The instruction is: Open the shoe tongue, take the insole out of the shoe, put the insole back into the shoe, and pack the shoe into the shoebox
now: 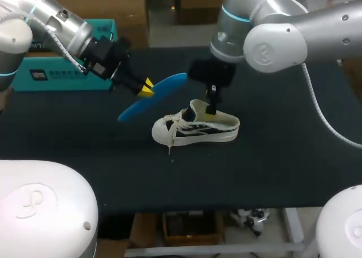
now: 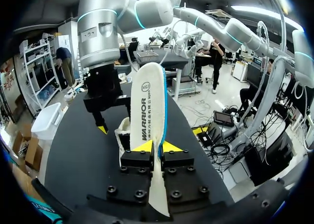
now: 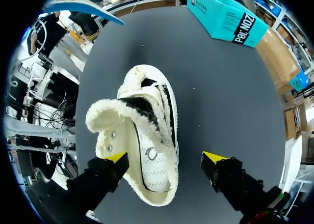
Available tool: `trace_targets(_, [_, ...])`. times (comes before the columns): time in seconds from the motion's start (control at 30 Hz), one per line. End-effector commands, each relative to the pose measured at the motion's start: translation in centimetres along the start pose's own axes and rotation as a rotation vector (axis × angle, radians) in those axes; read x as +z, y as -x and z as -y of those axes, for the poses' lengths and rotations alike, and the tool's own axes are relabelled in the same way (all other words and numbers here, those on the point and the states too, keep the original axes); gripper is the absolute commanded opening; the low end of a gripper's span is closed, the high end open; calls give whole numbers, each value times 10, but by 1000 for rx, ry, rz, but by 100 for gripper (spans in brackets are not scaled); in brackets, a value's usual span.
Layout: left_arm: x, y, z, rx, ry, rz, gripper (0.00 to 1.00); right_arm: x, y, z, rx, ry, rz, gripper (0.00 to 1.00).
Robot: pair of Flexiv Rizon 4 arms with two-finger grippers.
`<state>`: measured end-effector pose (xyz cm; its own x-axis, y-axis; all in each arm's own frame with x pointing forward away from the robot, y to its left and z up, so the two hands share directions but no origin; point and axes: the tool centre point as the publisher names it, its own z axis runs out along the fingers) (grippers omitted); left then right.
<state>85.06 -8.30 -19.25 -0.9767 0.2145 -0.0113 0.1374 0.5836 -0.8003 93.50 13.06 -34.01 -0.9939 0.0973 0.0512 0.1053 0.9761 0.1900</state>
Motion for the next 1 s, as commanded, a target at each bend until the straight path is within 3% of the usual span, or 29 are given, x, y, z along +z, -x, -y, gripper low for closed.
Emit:
trace_targets(0.03, [-2, -6, -2, -5, 7, 47, 0, 8, -2, -5, 8, -48, 16, 100])
trace_targets(0.4, [-7, -12, -14, -22, 29, 69, 0, 22, 5, -9, 9, -51, 41, 100])
trace_targets(0.43, [-8, -12, -15, -23, 32, 72, 0, 22, 6, -10, 13, -57, 47, 83])
trace_targets(0.47, [-8, -12, -16, -24, 34, 73, 0, 22, 7, -11, 17, -59, 51, 36])
trace_targets(0.53, [-8, -12, -17, -26, 36, 75, 0, 21, 7, -11, 22, -64, 59, 0])
trace_targets(0.83, [-11, -7, -17, -23, 42, 76, 0, 20, 4, -18, 76, -168, 63, 0])
trace_targets(1.0, [-11, -3, -17, -17, 43, 70, 0, 22, 4, -19, 103, -174, 64, 0])
